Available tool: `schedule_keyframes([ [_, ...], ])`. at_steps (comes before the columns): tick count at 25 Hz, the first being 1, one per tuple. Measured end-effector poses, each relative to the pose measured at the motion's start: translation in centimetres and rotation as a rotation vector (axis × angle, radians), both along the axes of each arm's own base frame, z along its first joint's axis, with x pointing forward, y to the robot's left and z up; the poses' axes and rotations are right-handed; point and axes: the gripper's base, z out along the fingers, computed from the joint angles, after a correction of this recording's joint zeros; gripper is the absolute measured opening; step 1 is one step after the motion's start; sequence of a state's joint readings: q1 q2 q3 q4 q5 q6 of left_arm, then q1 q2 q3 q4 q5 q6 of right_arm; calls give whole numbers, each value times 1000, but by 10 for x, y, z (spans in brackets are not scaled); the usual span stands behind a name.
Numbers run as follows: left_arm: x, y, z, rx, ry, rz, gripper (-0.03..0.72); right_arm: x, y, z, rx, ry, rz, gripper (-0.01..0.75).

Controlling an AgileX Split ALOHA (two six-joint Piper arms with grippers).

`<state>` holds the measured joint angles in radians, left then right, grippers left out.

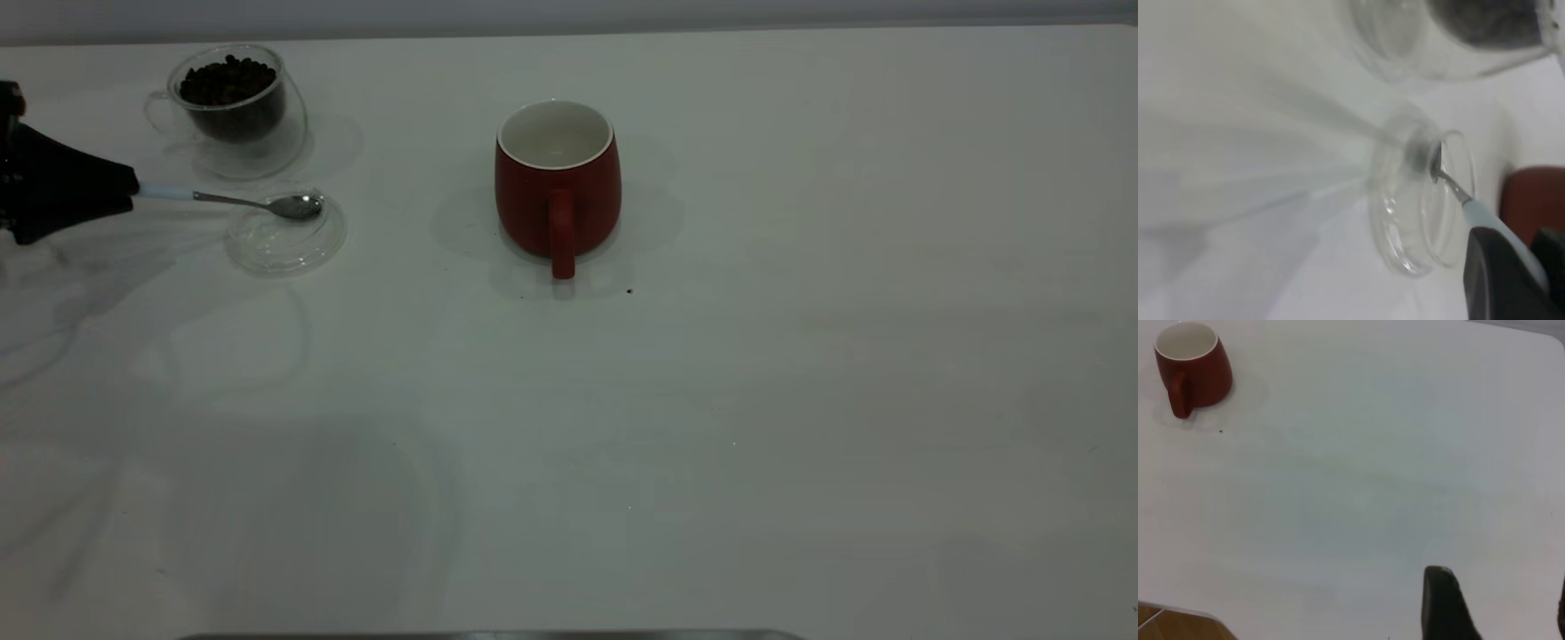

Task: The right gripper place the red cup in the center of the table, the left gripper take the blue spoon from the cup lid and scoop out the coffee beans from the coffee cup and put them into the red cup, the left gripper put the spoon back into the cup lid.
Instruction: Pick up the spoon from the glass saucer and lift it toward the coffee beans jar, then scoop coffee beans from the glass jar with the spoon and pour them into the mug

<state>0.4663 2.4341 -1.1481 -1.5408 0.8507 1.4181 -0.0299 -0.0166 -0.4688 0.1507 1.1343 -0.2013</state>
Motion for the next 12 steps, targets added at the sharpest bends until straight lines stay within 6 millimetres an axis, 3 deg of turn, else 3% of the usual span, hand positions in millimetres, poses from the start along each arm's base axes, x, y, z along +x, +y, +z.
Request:
schedule_keyframes([
  [7, -7, 7, 18, -22, 22, -60, 127, 0, 0, 0, 0, 0, 0, 438],
  [12, 0, 24, 49, -126, -107, 39, 126, 0, 0, 0, 0, 0, 0, 438],
])
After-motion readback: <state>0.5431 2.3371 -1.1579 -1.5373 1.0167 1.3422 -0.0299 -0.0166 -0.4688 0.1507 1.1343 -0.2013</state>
